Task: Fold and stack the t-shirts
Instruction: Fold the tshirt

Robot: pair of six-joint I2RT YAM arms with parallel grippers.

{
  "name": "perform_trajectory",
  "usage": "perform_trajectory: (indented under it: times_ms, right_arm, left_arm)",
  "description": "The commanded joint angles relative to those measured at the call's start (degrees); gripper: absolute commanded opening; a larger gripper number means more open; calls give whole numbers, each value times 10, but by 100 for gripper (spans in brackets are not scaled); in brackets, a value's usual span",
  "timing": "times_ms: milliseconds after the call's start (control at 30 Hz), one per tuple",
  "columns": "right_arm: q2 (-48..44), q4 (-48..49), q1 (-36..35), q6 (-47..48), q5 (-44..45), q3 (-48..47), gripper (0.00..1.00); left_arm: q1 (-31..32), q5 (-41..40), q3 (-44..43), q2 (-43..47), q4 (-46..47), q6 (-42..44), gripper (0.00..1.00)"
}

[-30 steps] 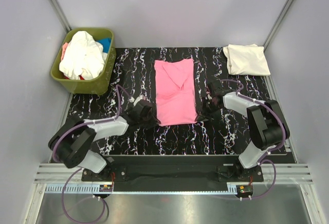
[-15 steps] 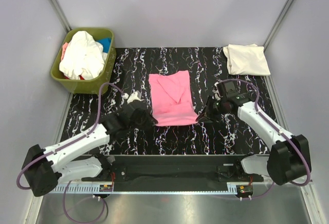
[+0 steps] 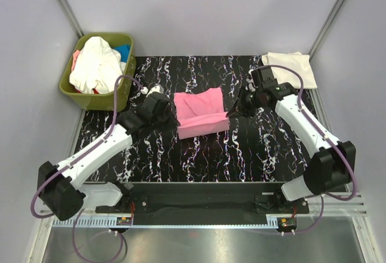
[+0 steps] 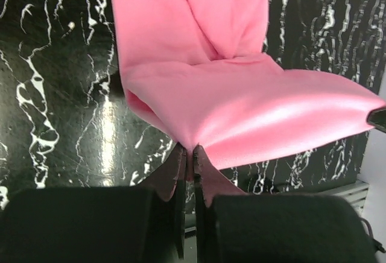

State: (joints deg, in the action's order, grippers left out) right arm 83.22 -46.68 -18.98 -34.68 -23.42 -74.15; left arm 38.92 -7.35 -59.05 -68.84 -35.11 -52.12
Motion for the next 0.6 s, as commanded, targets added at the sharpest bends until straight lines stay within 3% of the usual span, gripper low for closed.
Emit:
perform_trajectory:
  times_ms: [0,567]
  right_arm:
    - [33,-10,18,24,29,-59,0]
    - [226,-26,45,40,21,-281,0]
  left_arm:
    - [-37,30,-47,-23,-3,52,5]
    - [-119,109,-201,-198,-4,105,5]
